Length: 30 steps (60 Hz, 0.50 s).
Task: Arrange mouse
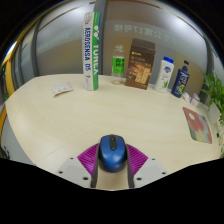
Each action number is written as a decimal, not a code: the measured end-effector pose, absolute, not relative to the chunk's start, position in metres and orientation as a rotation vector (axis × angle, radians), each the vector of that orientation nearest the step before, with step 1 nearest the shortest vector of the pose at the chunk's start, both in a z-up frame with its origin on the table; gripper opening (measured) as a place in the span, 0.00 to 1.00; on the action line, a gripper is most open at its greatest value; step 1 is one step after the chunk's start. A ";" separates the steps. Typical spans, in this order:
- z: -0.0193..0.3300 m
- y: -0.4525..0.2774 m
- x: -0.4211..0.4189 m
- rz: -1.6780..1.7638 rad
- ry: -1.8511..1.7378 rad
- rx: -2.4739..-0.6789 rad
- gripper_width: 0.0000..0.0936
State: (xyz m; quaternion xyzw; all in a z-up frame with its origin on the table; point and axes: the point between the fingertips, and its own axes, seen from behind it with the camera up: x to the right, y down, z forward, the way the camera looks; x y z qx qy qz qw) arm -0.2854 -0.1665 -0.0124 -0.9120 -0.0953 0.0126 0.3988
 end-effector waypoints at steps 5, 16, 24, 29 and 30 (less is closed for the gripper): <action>-0.009 -0.164 -0.286 0.067 -0.268 -2.306 0.41; 0.105 -0.114 -0.257 0.226 -0.189 -2.111 0.39; 0.193 -0.055 -0.151 0.203 -0.088 -1.962 0.39; 0.196 -0.023 -0.059 0.138 0.001 -1.961 0.39; 0.191 -0.018 -0.040 0.122 0.017 -1.971 0.39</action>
